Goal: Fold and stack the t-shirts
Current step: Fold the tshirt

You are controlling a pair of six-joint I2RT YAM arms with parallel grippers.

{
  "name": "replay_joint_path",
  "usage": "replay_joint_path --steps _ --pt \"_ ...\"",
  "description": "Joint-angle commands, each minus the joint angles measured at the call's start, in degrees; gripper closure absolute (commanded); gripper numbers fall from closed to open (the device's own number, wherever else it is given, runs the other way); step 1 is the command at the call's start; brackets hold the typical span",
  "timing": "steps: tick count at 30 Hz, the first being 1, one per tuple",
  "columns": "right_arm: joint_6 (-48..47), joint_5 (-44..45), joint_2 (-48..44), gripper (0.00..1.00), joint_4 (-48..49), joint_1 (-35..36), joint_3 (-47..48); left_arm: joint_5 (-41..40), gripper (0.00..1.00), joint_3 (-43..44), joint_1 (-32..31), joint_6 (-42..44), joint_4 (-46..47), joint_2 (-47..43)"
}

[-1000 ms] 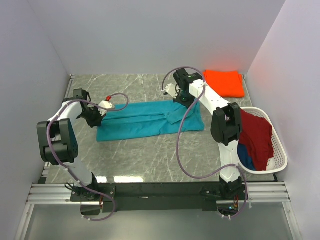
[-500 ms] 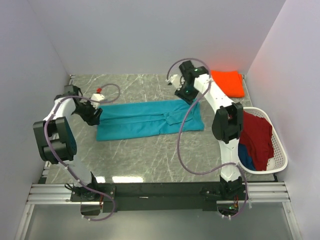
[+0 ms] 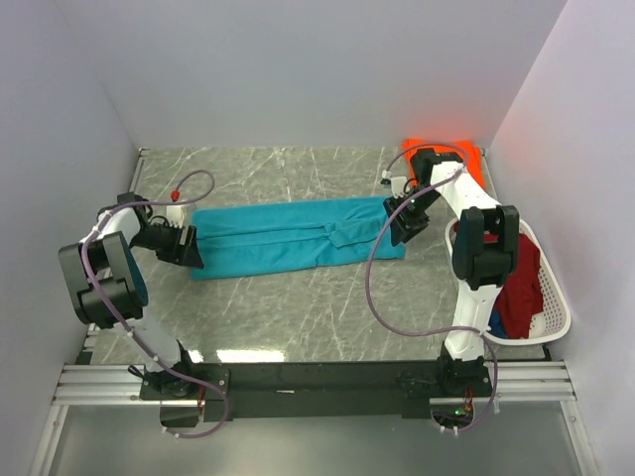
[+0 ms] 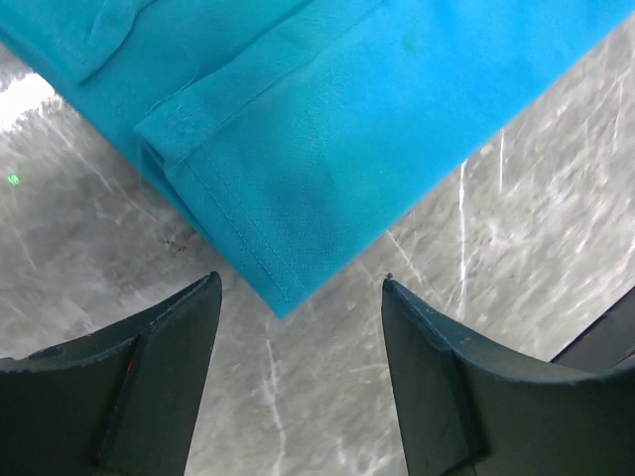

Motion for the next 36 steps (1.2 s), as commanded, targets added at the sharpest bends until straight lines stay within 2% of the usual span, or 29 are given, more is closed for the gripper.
replay_joint_path --steps 1,12,16,19,22,26,28,31,32,34,35,36 --pt "3.22 -3.28 -0.79 0.51 3.55 -0.64 -1.34 0.47 0.29 -0.35 0.73 -5.69 3.13 0.29" --pt "3.22 -1.61 2.64 0.47 6.72 -0.81 -5.65 -1.73 0.27 -2.54 1.70 -6.66 4.71 2.40" --pt "2.95 -0.21 3.61 0.46 8.30 -0.81 -7.40 -1.46 0.21 -3.07 1.79 -6.66 4.80 3.45" --pt "2.87 -0.20 4.14 0.46 8.74 -0.73 -8.11 -1.38 0.23 -3.69 1.79 -7.01 5.68 3.98" --pt "2.78 -0.12 4.49 0.50 8.83 -0.81 -8.55 -0.77 0.29 -3.52 1.79 -6.40 4.63 4.86" --pt "2.43 1.02 4.40 0.58 9.01 -0.90 -9.08 0.29 0.47 -2.90 1.87 -3.85 0.76 6.80" --pt "2.34 1.12 4.23 0.66 8.92 -0.90 -9.17 0.47 0.50 -3.25 1.79 -2.80 -0.29 6.97" --pt "2.43 1.03 4.31 0.78 8.66 -0.82 -8.47 0.47 0.60 -3.78 1.87 -2.44 -0.82 7.06" --pt "2.43 1.03 4.40 0.82 8.48 -0.81 -8.29 0.38 0.68 -3.86 1.79 -2.53 -0.82 7.06" --pt "2.34 1.46 4.40 0.91 8.22 -0.82 -8.20 -0.06 0.76 -3.87 1.79 -2.88 -0.56 6.89" --pt "2.17 1.81 4.23 0.94 7.96 -0.90 -8.29 -0.32 0.85 -3.87 1.87 -2.88 -0.47 6.80" --pt "2.08 2.25 3.88 1.00 8.04 -0.99 -8.37 -0.84 0.89 -3.78 1.96 -2.97 -0.56 6.71"
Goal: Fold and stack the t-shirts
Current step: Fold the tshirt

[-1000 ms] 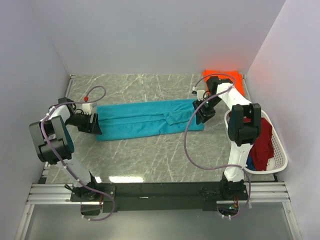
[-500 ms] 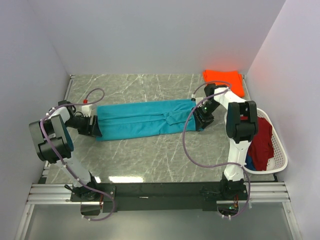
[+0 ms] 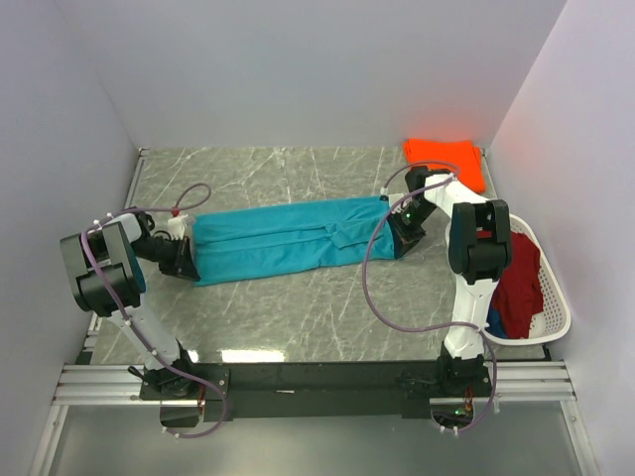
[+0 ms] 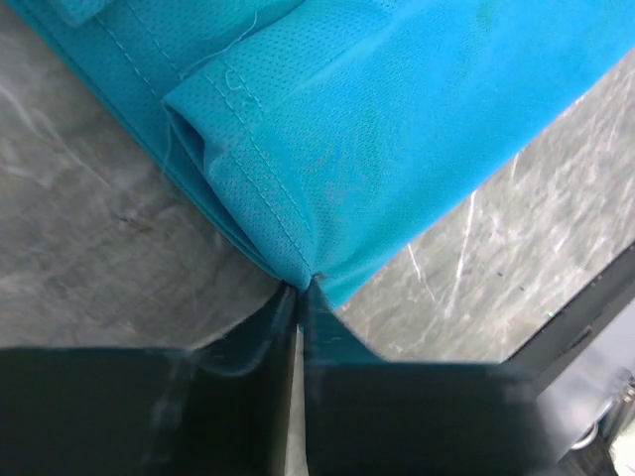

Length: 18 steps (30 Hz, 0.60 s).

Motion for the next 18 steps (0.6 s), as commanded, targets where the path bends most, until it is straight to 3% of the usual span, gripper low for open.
replay_joint_path --steps 1,14,15,17,18 --pt "-0.72 2.17 -0.08 1.00 -0.44 -0.68 0.15 -2.24 0.98 -0.48 0.12 1.18 -1.46 0.35" --pt "-4.32 7.81 -5.53 1.00 -4.74 -1.65 -6.88 -7.44 0.99 -1.44 2.50 5.57 -3.83 -3.17" --pt "-4.41 7.10 -6.40 0.94 -5.09 -1.30 -7.14 -6.83 0.99 -1.44 2.59 6.36 -4.27 -3.25" --pt "-4.42 4.30 -7.81 0.74 -5.97 -0.86 -7.50 -4.29 0.77 -1.35 2.59 7.59 -5.41 -4.13" --pt "-4.15 3.41 -8.16 0.72 -6.41 -0.86 -7.15 -3.32 0.69 -1.27 2.59 8.04 -5.59 -4.74"
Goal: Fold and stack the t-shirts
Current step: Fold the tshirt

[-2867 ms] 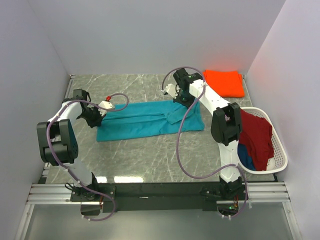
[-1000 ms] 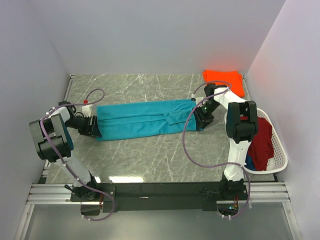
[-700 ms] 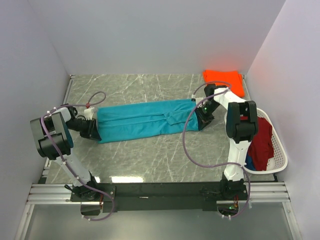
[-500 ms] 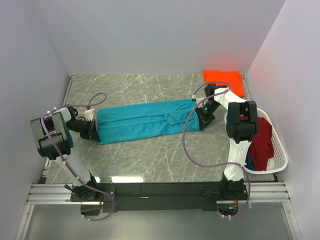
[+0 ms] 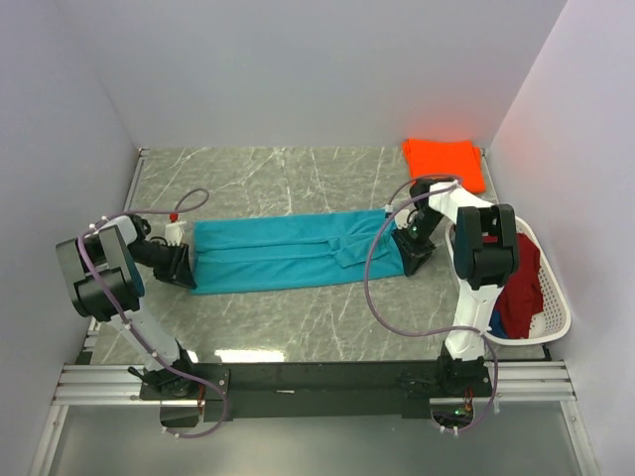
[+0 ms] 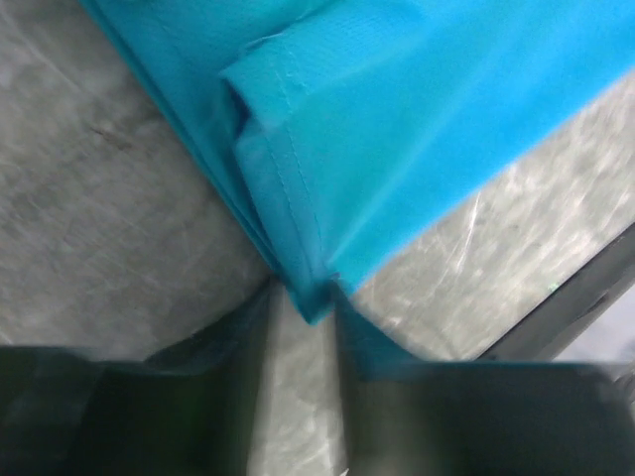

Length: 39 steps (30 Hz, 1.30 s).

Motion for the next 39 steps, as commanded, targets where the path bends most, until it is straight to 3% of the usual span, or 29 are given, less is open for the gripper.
replay_joint_path --steps 1,4,7,10,11,16,17,21,25,32,39 --pt "-0.98 -2.58 -5.02 0.69 -3.29 0.38 1.55 1.32 0.57 -0.09 0.64 4.08 -1.57 -4.79" --pt "-0.02 -5.31 -6.16 0.64 -5.57 0.30 4.97 5.63 0.50 2.72 0.64 4.61 -2.44 -8.56" --pt "1.12 -8.03 -8.18 0.63 -5.75 0.21 8.40 9.58 0.50 7.89 0.12 4.35 -2.01 -11.48" --pt "3.49 -12.41 -7.05 0.65 -7.07 0.30 12.71 12.14 0.52 10.36 -4.79 1.02 0.62 -13.58" --pt "4.20 -13.56 -6.00 0.65 -6.90 0.30 13.59 12.66 0.53 10.46 -8.98 -0.82 2.19 -14.11" --pt "10.17 -17.70 -4.06 0.64 -2.68 0.56 14.57 16.53 0.53 6.69 -22.01 -21.55 20.88 -16.58" --pt "10.79 -19.01 -3.10 0.64 -1.72 0.47 14.48 16.88 0.53 6.25 -27.17 -24.01 23.19 -16.32" --pt "14.31 -20.34 -1.60 0.63 1.53 1.44 12.73 17.07 0.52 1.94 -37.83 -46.20 40.41 -14.39" --pt "17.12 -17.45 -0.63 0.58 5.75 1.97 11.58 14.34 0.47 0.97 -48.11 -57.77 50.71 -9.82" --pt "18.88 -13.67 1.13 0.55 7.34 1.79 9.82 10.74 0.44 1.15 -56.03 -74.02 62.84 0.02" --pt "20.11 -12.69 2.36 0.51 7.34 0.74 7.89 6.79 0.41 0.97 -59.12 -81.34 68.21 6.00"
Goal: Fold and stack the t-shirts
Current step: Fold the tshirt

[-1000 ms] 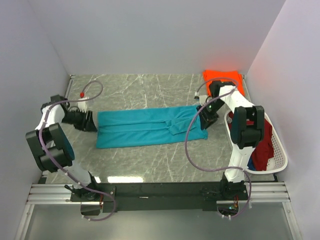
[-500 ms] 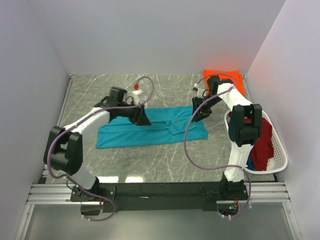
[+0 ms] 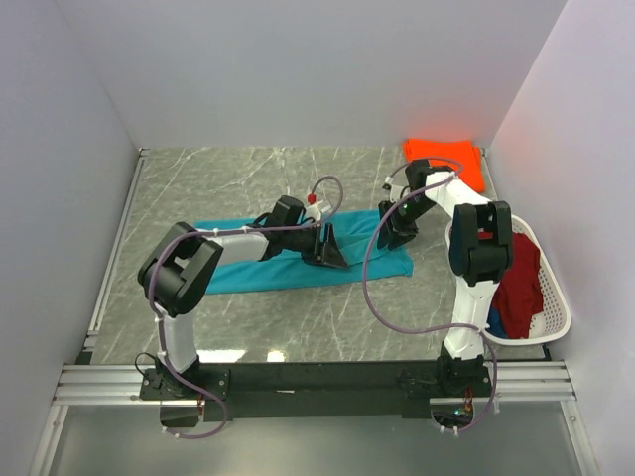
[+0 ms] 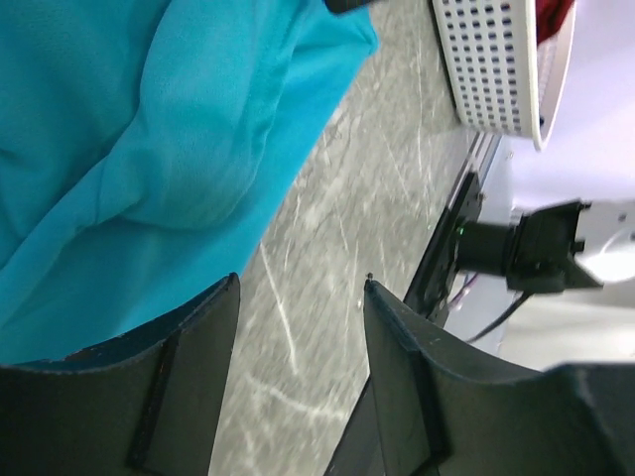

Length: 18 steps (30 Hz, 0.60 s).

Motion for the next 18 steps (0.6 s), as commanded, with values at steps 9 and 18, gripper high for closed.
replay_joint_path --steps 9,18 --pt "1.30 0.62 1.19 0.48 1.62 -0.84 -2.66 -4.79 0.41 3.43 -1.82 -8.09 5.86 7.21" --pt "0.94 0.18 2.41 0.51 1.18 -1.10 -0.73 -5.06 0.44 6.68 -1.82 -8.70 6.56 8.19"
